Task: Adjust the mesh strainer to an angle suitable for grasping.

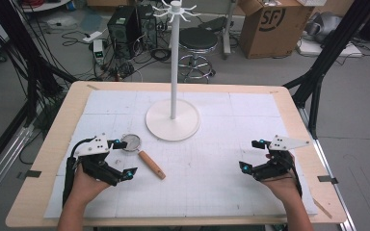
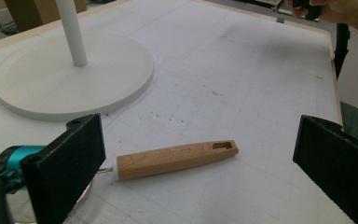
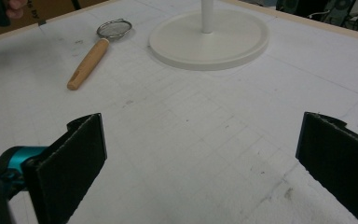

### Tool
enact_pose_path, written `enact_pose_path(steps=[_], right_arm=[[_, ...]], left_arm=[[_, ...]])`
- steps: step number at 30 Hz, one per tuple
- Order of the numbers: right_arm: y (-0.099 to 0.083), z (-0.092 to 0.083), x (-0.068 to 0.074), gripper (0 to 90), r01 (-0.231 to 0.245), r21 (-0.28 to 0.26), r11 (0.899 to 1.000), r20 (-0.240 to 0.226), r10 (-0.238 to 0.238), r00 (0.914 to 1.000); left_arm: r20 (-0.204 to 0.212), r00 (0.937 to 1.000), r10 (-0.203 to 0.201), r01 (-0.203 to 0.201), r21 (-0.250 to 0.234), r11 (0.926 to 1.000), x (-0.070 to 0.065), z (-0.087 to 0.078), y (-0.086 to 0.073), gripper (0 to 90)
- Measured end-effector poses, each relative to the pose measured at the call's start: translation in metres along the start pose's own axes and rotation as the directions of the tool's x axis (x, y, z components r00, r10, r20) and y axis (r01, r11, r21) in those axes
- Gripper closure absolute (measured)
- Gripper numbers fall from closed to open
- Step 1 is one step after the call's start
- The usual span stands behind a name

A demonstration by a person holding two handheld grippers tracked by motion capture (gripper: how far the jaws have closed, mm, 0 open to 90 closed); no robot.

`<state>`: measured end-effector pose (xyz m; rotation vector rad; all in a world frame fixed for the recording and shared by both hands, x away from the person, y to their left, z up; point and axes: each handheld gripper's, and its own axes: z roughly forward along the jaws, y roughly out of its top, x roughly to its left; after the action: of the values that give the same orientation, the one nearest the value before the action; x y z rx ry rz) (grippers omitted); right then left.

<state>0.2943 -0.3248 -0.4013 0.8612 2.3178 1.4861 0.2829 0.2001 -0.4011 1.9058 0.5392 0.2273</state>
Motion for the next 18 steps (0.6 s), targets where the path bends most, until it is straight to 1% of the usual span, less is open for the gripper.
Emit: enact_pose_path(steps=[4, 6, 8, 9, 11, 12, 16, 18], right_arm=[[-0.0025, -0.0012, -0.0021, 0.5, -0.014, 0.0, 1.0, -0.006, 0.014, 0.9999], [-0.0039, -0.0018, -0.0021, 0.5, -0.013, 0.012, 1.0, 0.004, 0.013, 0.9999], [-0.0037, -0.0028, -0.0011, 0.5, -0.016, 0.007, 1.0, 0.006, 0.016, 0.9999], [-0.0036, -0.0031, -0.0003, 0.5, -0.01, 0.004, 1.0, 0.009, 0.01, 0.9999], [-0.0038, -0.0034, 0.0016, 0.5, -0.01, 0.012, 1.0, 0.013, 0.01, 0.9999], [-0.0039, -0.0035, 0.0013, 0.5, -0.001, 0.014, 1.0, 0.02, 0.0, 0.9998], [-0.0044, -0.0022, 0.0016, 0.5, -0.014, 0.021, 1.0, 0.021, 0.014, 0.9997], [-0.0051, -0.0006, 0.001, 0.5, -0.012, 0.03, 0.999, 0.024, 0.011, 0.9997]], left_arm=[[0.005, 1.0, 0.002, -0.002, 0.005, 1.0, 0.0009, 0.0015, -0.0004, 2.7], [0.007, 1.0, 0.004, -0.004, 0.015, 0.9999, -0.0001, 0.004, -0.0015, 2.7], [0.007, 1.0, 0.005, -0.005, 0.018, 0.9998, -0.0005, 0.0047, -0.0023, 2.7], [0.01, 0.9999, 0.001, -0.001, 0.028, 0.9996, 0.0, 0.0055, -0.004, 2.7], [0.006, 1.0, 0.0, 0.0, 0.028, 0.9996, 0.0007, 0.0058, -0.0051, 2.7], [0.008, 1.0, -0.001, 0.001, 0.027, 0.9996, 0.0013, 0.0057, -0.0052, 2.7], [0.002, 1.0, 0.004, -0.004, 0.025, 0.9997, 0.0006, 0.0043, -0.0049, 2.7], [-0.002, 1.0, 0.004, -0.004, 0.029, 0.9996, 0.0004, 0.0047, -0.0051, 2.7]])
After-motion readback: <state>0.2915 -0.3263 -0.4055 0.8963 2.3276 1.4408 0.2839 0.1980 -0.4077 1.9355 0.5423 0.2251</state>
